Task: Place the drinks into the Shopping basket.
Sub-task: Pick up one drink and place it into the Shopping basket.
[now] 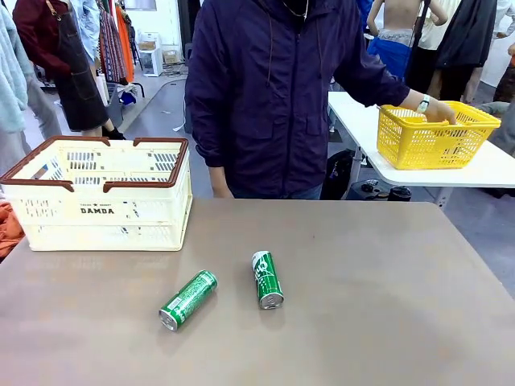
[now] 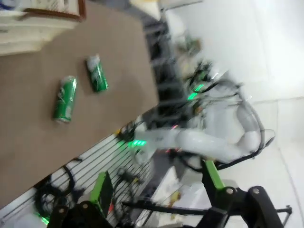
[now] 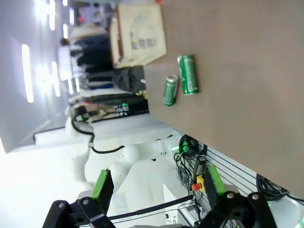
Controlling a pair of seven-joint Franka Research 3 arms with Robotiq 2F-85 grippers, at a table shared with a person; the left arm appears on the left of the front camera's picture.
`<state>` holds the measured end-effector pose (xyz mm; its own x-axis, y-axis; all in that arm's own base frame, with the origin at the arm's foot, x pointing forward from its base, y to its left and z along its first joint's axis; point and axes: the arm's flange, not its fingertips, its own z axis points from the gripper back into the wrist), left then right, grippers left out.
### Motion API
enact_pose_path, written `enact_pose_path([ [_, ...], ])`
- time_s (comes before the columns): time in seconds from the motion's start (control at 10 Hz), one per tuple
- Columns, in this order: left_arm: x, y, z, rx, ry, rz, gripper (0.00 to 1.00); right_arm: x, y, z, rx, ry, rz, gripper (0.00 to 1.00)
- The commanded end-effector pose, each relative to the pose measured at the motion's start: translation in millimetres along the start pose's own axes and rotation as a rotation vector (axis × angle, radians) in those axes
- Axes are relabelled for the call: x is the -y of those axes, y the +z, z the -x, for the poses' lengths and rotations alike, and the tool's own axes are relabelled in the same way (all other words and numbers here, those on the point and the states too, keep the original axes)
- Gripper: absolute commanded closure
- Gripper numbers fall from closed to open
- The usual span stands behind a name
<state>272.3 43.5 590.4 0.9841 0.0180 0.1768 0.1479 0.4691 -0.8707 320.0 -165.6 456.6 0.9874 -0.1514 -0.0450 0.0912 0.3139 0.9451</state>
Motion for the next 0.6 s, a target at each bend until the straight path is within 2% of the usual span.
enact_pose_path([
  [0.0, 61.4, -84.0, -29.5, -0.106, -0.052, -0.322, 0.00, -4.2, 2.8, 1.5, -0.011, -0.013, 0.008, 0.00],
  [0.1, 78.4, -125.0, -31.6, -0.098, -0.057, -0.456, 0.00, -4.2, 2.8, 1.5, -0.011, -0.013, 0.008, 0.00],
  [0.2, 86.4, -161.8, -29.8, -0.046, -0.050, -0.622, 0.00, -4.2, 2.8, 1.5, -0.011, -0.013, 0.008, 0.00],
  [0.3, 90.1, -199.4, -22.3, -0.071, -0.067, -0.741, 0.00, -4.2, 2.8, 1.5, -0.011, -0.013, 0.008, 0.00],
  [0.4, 91.3, -236.9, -11.8, 0.002, -0.081, -0.877, 0.00, -4.2, 2.8, 1.5, -0.011, -0.013, 0.008, 0.00],
  [0.5, 89.3, -265.6, -3.8, 0.006, -0.095, -0.943, 0.00, -4.2, 2.8, 1.5, -0.011, -0.013, 0.008, 0.00],
])
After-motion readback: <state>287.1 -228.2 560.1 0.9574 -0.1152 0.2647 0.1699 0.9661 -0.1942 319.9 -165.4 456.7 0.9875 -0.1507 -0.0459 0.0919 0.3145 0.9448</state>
